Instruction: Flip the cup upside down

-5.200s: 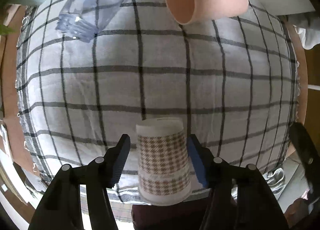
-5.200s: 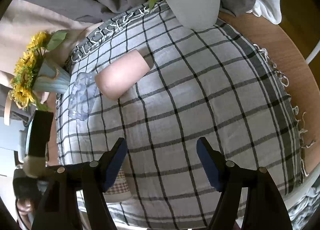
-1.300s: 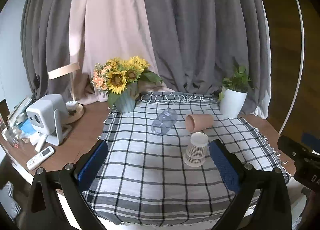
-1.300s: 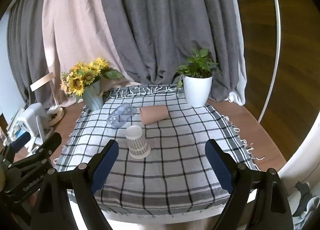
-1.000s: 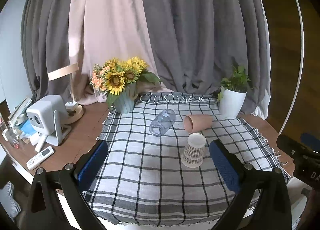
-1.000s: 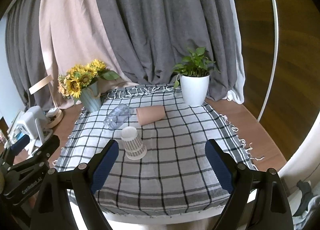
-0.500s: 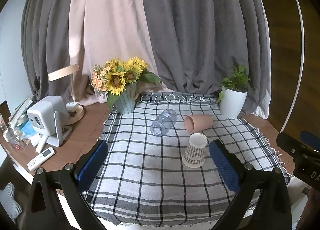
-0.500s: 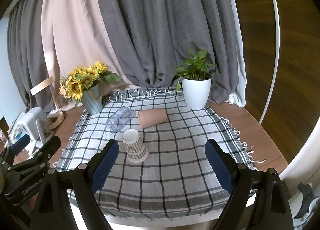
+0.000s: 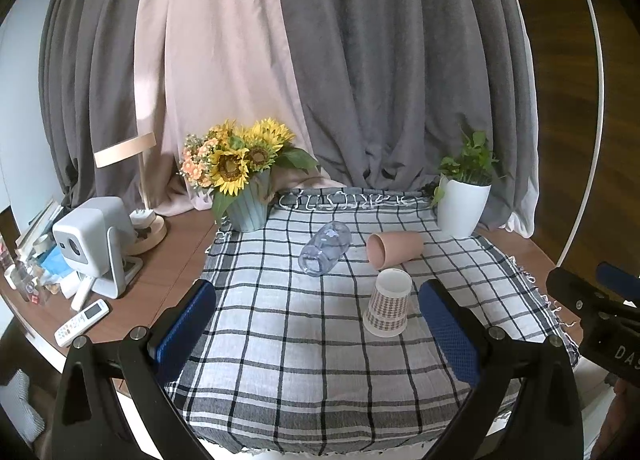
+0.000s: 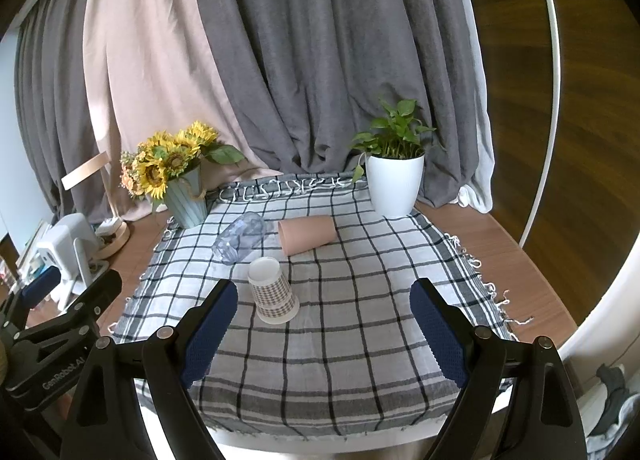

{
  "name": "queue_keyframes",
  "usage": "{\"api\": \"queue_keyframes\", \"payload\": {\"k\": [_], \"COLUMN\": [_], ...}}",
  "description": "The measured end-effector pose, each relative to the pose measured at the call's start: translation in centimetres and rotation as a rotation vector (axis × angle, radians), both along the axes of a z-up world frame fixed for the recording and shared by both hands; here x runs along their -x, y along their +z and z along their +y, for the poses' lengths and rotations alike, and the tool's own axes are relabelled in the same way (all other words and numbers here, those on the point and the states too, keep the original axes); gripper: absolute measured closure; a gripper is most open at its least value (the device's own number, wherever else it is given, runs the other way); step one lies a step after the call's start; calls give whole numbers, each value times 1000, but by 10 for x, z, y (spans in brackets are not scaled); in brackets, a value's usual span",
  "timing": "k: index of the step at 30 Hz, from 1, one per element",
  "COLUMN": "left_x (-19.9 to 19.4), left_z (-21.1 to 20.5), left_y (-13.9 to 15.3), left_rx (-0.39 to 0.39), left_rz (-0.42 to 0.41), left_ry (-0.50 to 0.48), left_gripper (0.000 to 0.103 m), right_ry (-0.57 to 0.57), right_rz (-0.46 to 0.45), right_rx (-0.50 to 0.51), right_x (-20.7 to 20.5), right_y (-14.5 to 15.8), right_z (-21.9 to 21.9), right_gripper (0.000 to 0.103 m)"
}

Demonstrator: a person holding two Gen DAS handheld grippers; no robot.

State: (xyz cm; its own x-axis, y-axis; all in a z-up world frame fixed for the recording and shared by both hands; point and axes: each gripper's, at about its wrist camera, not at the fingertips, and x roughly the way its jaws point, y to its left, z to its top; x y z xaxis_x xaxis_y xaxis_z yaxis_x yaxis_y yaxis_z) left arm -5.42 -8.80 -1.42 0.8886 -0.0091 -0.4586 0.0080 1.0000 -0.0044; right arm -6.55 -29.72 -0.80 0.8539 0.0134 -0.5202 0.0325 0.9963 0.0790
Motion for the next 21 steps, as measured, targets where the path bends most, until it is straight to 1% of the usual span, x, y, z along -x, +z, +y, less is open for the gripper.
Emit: {"api": "queue_keyframes", "payload": {"k": [21], "left_x": [0], "left_z": [-1], "left_y": [3], "left_rx": [0], "left_rz": [-4], "left_ry": [-1], "left_gripper": [0], "right_ry": [-1], "right_rz": [2], "right_rx": [1], "right_x": [2], "right_y": [0], "right_z": [1], "right_gripper": [15]}}
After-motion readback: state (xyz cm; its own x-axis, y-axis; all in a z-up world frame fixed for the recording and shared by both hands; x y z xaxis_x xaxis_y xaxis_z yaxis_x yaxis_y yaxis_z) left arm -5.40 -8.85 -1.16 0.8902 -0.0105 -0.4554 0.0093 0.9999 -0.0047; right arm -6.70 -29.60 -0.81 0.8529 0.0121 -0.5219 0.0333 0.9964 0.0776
